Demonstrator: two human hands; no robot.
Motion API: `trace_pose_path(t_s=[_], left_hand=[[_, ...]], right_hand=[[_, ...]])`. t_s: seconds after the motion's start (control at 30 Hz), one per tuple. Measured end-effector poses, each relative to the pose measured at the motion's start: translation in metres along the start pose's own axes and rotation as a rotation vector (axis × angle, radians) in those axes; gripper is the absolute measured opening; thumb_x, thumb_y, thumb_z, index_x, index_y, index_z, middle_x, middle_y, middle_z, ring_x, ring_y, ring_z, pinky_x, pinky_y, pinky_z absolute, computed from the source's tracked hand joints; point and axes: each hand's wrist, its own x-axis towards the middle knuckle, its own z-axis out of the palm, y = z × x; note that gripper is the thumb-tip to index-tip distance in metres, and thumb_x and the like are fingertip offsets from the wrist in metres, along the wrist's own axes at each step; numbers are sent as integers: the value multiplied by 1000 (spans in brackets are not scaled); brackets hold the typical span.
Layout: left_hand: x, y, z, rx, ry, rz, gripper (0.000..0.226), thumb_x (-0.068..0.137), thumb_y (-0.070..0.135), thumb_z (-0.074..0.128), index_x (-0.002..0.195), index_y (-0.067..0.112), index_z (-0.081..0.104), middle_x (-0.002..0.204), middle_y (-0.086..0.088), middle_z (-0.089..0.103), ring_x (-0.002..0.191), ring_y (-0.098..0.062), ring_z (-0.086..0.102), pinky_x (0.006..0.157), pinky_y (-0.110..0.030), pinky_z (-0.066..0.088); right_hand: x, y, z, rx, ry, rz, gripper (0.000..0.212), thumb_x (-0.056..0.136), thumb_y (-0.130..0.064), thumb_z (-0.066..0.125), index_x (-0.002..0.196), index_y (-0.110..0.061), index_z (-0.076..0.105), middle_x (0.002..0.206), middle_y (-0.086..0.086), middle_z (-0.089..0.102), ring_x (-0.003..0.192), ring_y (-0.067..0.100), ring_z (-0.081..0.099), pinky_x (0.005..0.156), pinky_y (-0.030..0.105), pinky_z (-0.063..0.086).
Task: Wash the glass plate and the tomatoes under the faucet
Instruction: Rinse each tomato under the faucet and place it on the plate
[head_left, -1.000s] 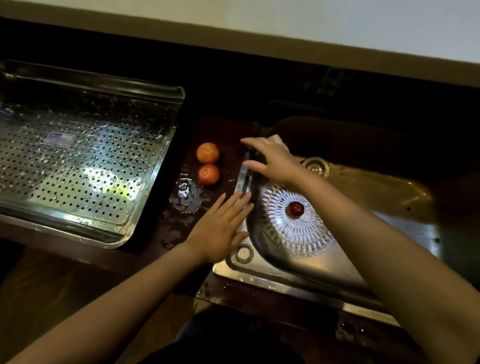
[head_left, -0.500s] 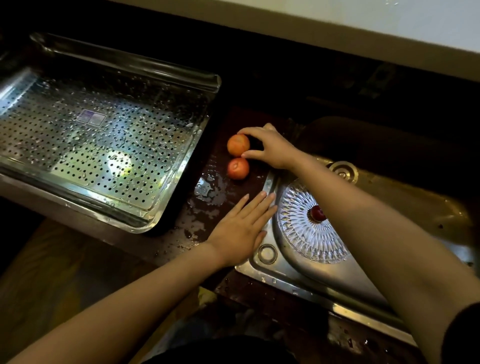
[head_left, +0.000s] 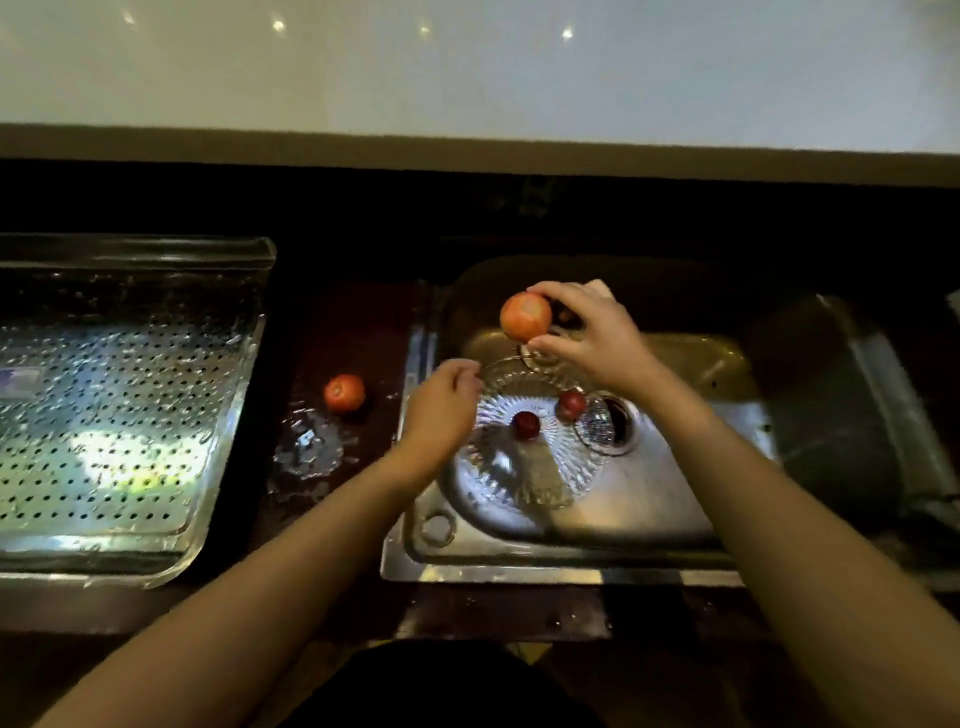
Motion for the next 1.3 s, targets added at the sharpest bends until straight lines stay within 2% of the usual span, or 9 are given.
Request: trace_pose_path(t_s=[0.1, 0.23, 0.33, 0.43, 0.5, 0.57, 0.7, 1.03, 1.3], left_hand=[[14, 52, 38, -384, -266, -113, 37, 101, 27, 27, 122, 7, 51, 92, -11, 65, 55, -8, 59, 52, -20, 46], [7, 103, 108, -508, -550, -88, 36, 100, 37, 28, 108, 12, 52, 92, -13, 59, 59, -11, 56, 53, -21, 41], [-3, 124, 165, -538, -687, -109, 37, 99, 37, 33, 116, 9, 51, 94, -11, 58, 66, -12, 52, 51, -18, 43], [-16, 143, 214, -566, -805, -139, 29, 100, 35, 33, 100, 15, 54, 84, -7, 58, 59, -11, 52, 48, -16, 42], [-23, 156, 241, -581, -858, -150, 27, 100, 32, 32, 92, 17, 53, 80, -9, 58, 53, -10, 55, 46, -15, 42], [-29, 169, 263, -610, -887, -174, 26, 101, 31, 31, 92, 17, 51, 80, -10, 57, 49, -10, 57, 45, -14, 46], [-35, 185, 291, -626, -929, -166, 28, 101, 31, 29, 109, 13, 48, 85, -11, 59, 56, -12, 57, 53, -17, 46], [-26, 199, 314, -635, -877, -110, 29, 101, 35, 27, 106, 22, 52, 102, -8, 54, 79, -15, 57, 66, -20, 48], [-22, 208, 326, -621, -861, -52, 31, 100, 37, 27, 116, 21, 49, 114, -12, 51, 92, -17, 57, 65, -20, 51]], right_hand=[[-42, 16, -32, -38, 149, 86, 54, 73, -22, 75, 123, -15, 55, 114, 3, 58, 101, 9, 36, 81, 2, 27], [-98, 41, -64, -5, 299, 224, 51, 75, -22, 74, 121, -15, 56, 116, 1, 58, 104, 15, 42, 89, 26, 36], [-138, 65, -88, 58, 439, 329, 48, 76, -20, 73, 120, -20, 55, 114, -8, 53, 104, 11, 40, 87, 22, 37], [-172, 91, -111, 231, 505, 503, 41, 83, -22, 65, 119, -36, 51, 122, -5, 51, 111, 13, 47, 86, 16, 37], [-184, 104, -125, 378, 576, 587, 28, 92, -28, 52, 118, -38, 52, 122, -4, 52, 106, -2, 54, 82, 9, 41], [-189, 115, -137, 484, 658, 638, 23, 97, -33, 39, 110, -41, 56, 110, -13, 56, 89, -14, 57, 67, 3, 44], [-186, 130, -154, 664, 780, 731, 31, 98, -38, 31, 90, -43, 61, 97, -16, 58, 83, 0, 60, 56, 6, 46], [-175, 144, -173, 768, 795, 699, 23, 98, -41, 32, 94, -49, 54, 107, -8, 54, 98, 13, 56, 71, 20, 48], [-174, 154, -185, 792, 787, 640, 23, 98, -40, 32, 109, -42, 52, 113, -6, 51, 97, 9, 55, 69, 18, 49]])
